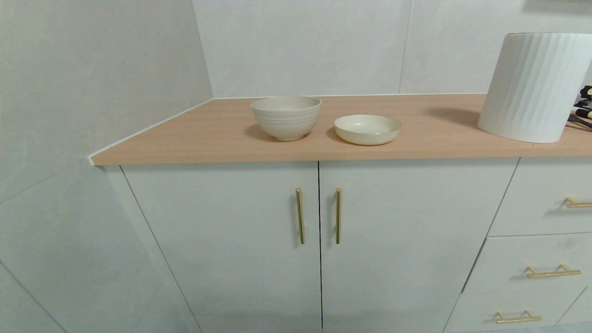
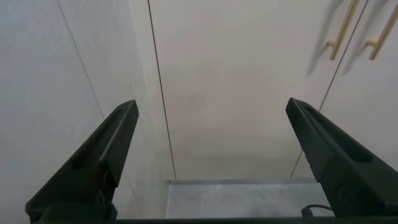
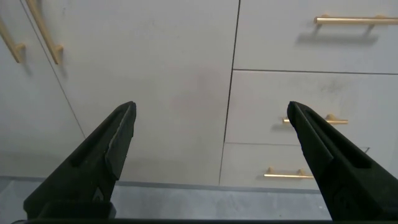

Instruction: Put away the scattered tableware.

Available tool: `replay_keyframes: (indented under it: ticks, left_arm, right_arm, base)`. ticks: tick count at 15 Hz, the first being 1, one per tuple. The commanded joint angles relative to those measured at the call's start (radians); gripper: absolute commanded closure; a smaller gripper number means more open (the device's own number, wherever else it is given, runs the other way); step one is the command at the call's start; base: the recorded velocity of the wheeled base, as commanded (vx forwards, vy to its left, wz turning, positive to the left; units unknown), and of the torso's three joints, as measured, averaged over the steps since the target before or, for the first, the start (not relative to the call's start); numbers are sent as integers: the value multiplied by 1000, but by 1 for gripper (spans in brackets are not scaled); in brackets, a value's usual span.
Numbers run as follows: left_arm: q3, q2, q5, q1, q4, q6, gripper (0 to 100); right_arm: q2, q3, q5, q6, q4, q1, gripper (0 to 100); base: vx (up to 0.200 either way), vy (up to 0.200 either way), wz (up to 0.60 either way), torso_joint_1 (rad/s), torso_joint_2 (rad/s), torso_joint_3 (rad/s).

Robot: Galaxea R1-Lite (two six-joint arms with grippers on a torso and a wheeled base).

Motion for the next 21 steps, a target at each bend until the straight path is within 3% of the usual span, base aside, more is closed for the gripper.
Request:
replay_keyframes:
  ticks: [1, 3, 5, 9, 11, 15, 18, 21]
  left_arm:
    - [0, 2, 0, 0, 0, 1, 0]
    - [0, 2, 0, 0, 0, 3, 0]
    - [0, 2, 0, 0, 1, 1, 0]
    - [0, 2, 0, 0, 0, 1, 0]
    - [0, 2, 0, 0, 0, 1, 0]
    - [0, 2, 0, 0, 1, 1, 0]
    - [0, 2, 0, 0, 1, 1, 0]
    - [0, 2, 0, 0, 1, 1, 0]
  right_arm:
    - [2, 0, 1, -5, 0, 0, 0]
    - [0, -15, 4, -5, -6, 0, 0]
    - [114, -207, 44, 76, 6, 26, 0]
    - [491, -327, 330, 64, 7, 95, 0]
    - [657, -388, 345, 62, 7, 129, 0]
    - [950, -522, 342, 64, -6, 335, 0]
    - [1255, -707, 345, 71, -40, 496, 0]
    - [1448, -779, 343, 82, -168, 537, 0]
  base:
    - [0, 0, 0, 0, 0, 0]
    - [0, 0, 0, 0, 0, 0]
    - [0, 0, 0, 0, 0, 0]
    - [0, 0, 0, 0, 0, 0]
    - [0, 0, 0, 0, 0, 0]
    - [0, 0, 0, 0, 0, 0]
    - [0, 0, 0, 0, 0, 0]
    - [0, 0, 0, 0, 0, 0]
